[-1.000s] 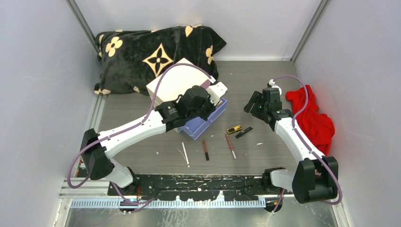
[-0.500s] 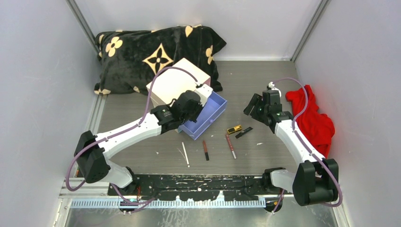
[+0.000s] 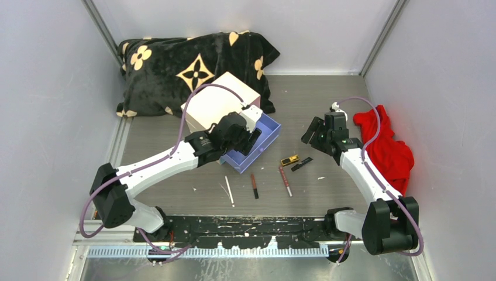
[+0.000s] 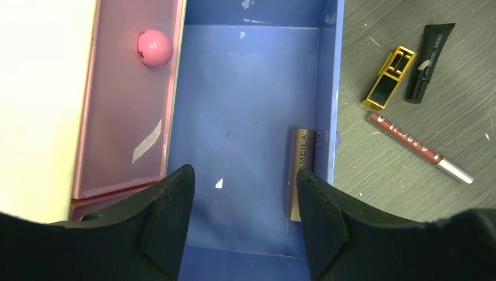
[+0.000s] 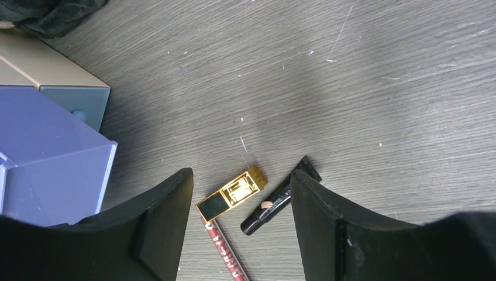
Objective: Organize the makeup
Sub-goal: Place the lipstick in the drawer.
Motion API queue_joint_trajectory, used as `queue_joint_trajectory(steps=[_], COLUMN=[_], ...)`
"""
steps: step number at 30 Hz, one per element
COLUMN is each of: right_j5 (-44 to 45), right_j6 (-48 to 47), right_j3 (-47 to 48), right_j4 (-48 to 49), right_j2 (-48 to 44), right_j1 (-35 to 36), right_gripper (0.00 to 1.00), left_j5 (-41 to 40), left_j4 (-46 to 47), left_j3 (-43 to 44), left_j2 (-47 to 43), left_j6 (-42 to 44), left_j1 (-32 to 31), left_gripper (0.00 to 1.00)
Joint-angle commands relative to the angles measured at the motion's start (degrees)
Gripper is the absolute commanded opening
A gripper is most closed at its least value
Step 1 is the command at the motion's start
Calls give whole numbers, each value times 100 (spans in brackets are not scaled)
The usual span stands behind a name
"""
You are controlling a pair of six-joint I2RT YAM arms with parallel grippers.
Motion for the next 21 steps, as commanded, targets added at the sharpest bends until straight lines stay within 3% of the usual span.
queue_joint_trajectory(steps=[1,10,21], right_j5=[-87,-368,554], right_j6=[-78,316,925], right_j3=[100,-362,-71], right_j4=[-59,-382,-1281], right_j2=[-6,-314,-401], right_j1=[-25,233,1211], right_gripper=[67,58,58], left_j5=[239,679,998], left_j4=[269,263,584], left_j3=[201,314,86], left_j2=[-431,-530,-617], left_j6=[-30,70,-3], left_j1=[-9,-18,-20], left_gripper=[66,68,68])
